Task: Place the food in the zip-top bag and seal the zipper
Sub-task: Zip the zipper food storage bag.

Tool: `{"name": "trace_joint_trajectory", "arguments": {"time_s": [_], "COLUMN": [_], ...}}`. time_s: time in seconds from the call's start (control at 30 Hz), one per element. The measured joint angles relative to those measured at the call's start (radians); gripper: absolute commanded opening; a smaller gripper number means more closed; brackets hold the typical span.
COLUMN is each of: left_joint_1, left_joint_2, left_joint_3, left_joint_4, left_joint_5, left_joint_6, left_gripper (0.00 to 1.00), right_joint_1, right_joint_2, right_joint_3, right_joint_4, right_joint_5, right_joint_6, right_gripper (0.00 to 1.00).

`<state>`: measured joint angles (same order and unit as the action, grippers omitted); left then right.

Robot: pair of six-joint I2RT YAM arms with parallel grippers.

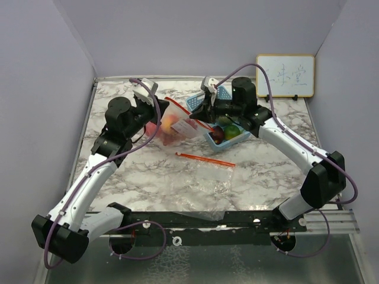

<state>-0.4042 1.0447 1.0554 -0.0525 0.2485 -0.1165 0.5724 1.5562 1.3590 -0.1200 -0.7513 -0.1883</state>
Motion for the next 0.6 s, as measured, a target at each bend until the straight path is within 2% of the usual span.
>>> {"name": "trace_joint_trajectory", "arguments": {"time_s": [0.27,0.53,0.57,0.6], "left_joint_1": [0.008,0.032,0.035,0.037], "left_joint_2": [-0.009,0.016,0.018,0.021], "left_joint_3": [0.000,0.033,0.034,0.034], "left_joint_4": [0.006,-0.011,-0.011,-0.013], "left_joint_5": [-0.196,-0.273,-0.272,-0.272], "left_joint_6": [0.024,0.026,0.025,0.025], "left_gripper": [0.00,0.00,0.00,0.00], "right_joint_1": [-0.060,-0.095,-0.097,-0.098], "right_joint_2": [-0.048,-0.087,-0.087,-0.087], "right_joint_3": [-0.112,-0.214,-0.217,-0.216], "right_joint_4": [-0.036,-0.068,-0.074,-0.077], "right_joint_5": [0.044,0.140,0.158,0.175], "right_joint_6": [-0.001,0.000,0.001,0.003], "right_gripper": [0.04,0.02,0.04,0.15]}}
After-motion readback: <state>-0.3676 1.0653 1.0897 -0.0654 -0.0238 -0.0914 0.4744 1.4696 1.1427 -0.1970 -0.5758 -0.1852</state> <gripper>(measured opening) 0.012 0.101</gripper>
